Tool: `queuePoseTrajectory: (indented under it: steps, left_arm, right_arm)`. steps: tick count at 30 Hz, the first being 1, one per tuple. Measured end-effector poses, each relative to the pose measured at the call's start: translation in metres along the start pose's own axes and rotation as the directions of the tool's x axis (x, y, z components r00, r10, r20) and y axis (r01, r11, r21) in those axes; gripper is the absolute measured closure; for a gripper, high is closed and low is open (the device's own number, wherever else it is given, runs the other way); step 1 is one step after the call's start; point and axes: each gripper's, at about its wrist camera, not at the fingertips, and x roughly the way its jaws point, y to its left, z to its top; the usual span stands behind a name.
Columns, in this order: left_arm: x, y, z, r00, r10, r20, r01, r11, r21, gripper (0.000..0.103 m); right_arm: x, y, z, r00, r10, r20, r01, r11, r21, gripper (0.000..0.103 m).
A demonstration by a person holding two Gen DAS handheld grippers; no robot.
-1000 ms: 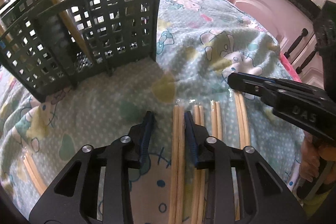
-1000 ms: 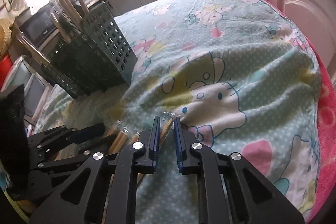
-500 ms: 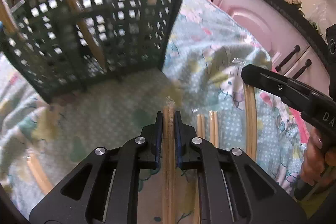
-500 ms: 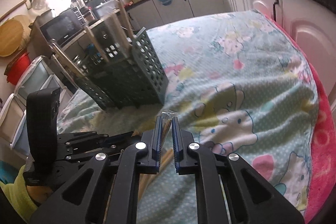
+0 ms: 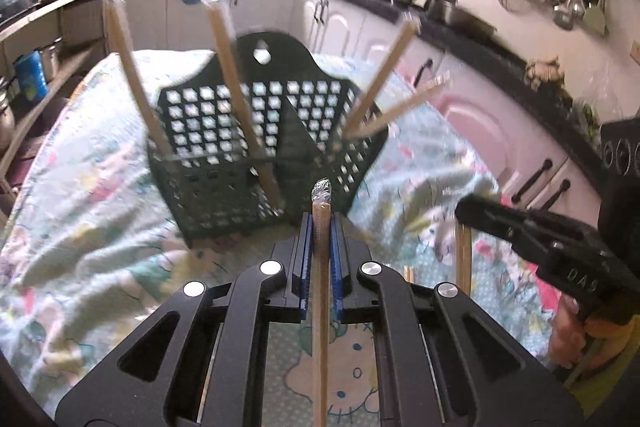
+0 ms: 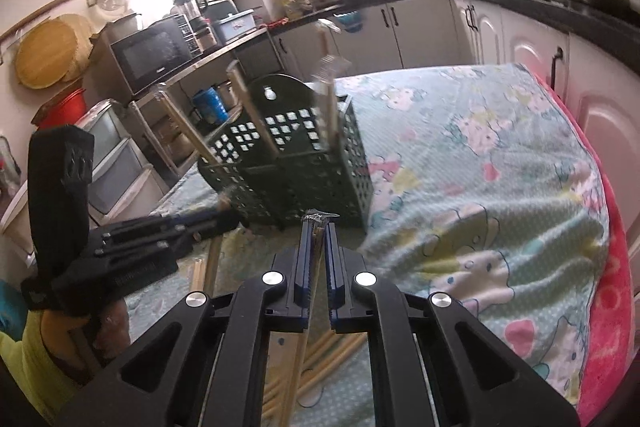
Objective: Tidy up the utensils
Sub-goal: 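Lift both held chopsticks upright and carry them above the green caddy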
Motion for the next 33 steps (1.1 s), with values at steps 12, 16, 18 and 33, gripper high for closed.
queuePoseTrajectory:
  steps: [12, 16, 18, 33]
  left_arm:
    - [-0.044, 0.021, 0.018, 0.993, 0.008, 0.115, -0.005, 1.000, -0.030, 0.102]
    - [-0.055, 0.022, 0.027, 0.989, 0.006, 0.147, -0.002, 1.000, -0.026, 0.102]
    - [-0.062, 0.021, 0.035, 0.986, 0.007, 0.169, -0.005, 1.000, -0.017, 0.102]
    - [-0.102, 0.012, 0.112, 0.933, 0.053, 0.357, -0.057, 0.998, -0.001, 0.102]
  right_arm:
    - [-0.014, 0.037, 0.016, 0.998, 0.040, 0.053, -0.035, 0.996, -0.081, 0.098]
    - [-0.020, 0.050, 0.027, 0.995, 0.057, 0.080, -0.048, 0.993, -0.111, 0.098]
    - [-0.023, 0.058, 0.034, 0.993, 0.068, 0.097, -0.056, 0.990, -0.126, 0.098]
    - [-0.045, 0.090, 0.112, 0.959, 0.117, 0.257, -0.063, 0.976, -0.210, 0.098]
